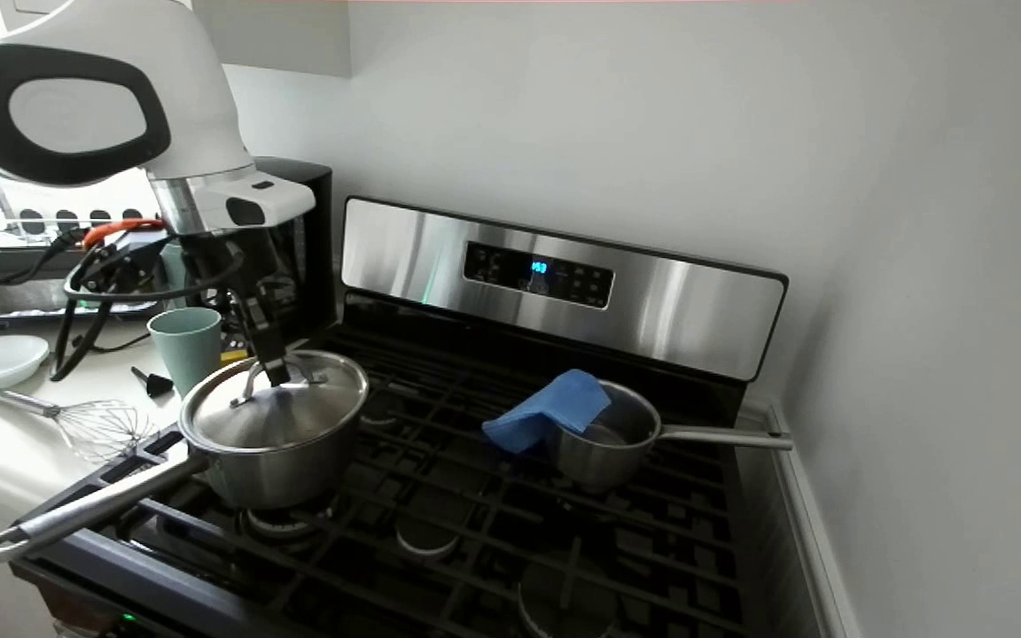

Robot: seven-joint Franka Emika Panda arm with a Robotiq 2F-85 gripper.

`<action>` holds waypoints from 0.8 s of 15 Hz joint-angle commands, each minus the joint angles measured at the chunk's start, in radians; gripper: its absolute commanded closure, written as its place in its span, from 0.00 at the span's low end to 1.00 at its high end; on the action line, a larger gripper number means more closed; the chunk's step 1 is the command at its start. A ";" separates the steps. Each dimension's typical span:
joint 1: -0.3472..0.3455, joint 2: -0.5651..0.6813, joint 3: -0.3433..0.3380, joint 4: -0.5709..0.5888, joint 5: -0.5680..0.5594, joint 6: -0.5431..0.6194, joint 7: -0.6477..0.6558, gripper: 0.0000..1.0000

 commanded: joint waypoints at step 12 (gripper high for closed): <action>0.005 -0.027 -0.008 0.007 0.048 -0.052 -0.014 0.32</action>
